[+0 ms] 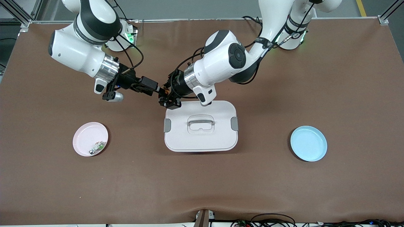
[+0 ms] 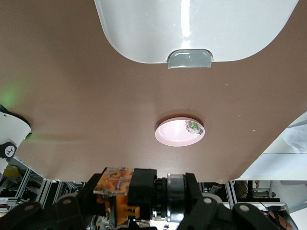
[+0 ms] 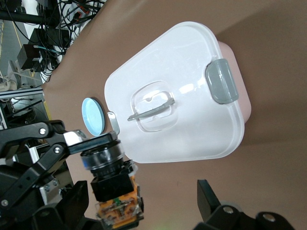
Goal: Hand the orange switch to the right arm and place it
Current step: 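Hold the switch above the box while the right gripper reaches it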
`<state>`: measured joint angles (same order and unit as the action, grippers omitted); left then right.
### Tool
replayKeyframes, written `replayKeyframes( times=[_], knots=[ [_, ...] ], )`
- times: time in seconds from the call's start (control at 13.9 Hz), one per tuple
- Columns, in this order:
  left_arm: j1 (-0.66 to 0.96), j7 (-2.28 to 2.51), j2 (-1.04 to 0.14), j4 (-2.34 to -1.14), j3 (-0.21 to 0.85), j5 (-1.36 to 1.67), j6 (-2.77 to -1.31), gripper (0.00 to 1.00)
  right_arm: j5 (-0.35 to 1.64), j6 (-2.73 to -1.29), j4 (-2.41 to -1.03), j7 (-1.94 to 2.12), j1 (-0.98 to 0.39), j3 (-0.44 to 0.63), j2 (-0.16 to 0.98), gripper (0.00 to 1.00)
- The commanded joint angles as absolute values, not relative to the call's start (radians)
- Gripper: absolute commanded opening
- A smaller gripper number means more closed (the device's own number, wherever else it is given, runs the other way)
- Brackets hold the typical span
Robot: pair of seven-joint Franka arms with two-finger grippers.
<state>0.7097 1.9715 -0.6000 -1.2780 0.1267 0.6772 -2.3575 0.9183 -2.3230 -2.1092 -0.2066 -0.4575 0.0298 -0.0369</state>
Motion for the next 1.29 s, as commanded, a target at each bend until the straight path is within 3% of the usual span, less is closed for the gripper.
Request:
replayKeyframes(
  times=[0.0, 0.43, 0.72, 0.93, 1.22],
  knots=[
    [0.715, 1.980, -0.584, -1.282, 0.121, 0.681, -2.365, 0.33, 0.936, -2.330, -2.074, -0.239, -0.489, 0.038, -0.014, 1.00],
    [0.718, 1.979, -0.584, -1.284, 0.120, 0.681, -2.365, 0.33, 0.936, -2.361, -2.074, -0.236, -0.509, 0.038, 0.002, 1.00],
    [0.718, 1.979, -0.584, -1.284, 0.120, 0.681, -2.365, 0.33, 0.936, -2.350, -2.071, -0.238, -0.509, 0.038, 0.002, 0.85],
    [0.719, 1.977, -0.584, -1.284, 0.120, 0.680, -2.365, 0.33, 0.934, -2.345, -2.057, -0.233, -0.508, 0.040, -0.002, 0.57],
    [0.719, 1.977, -0.584, -1.284, 0.118, 0.680, -2.365, 0.33, 0.931, -2.344, -2.049, -0.233, -0.509, 0.038, -0.002, 0.00]
  ],
)
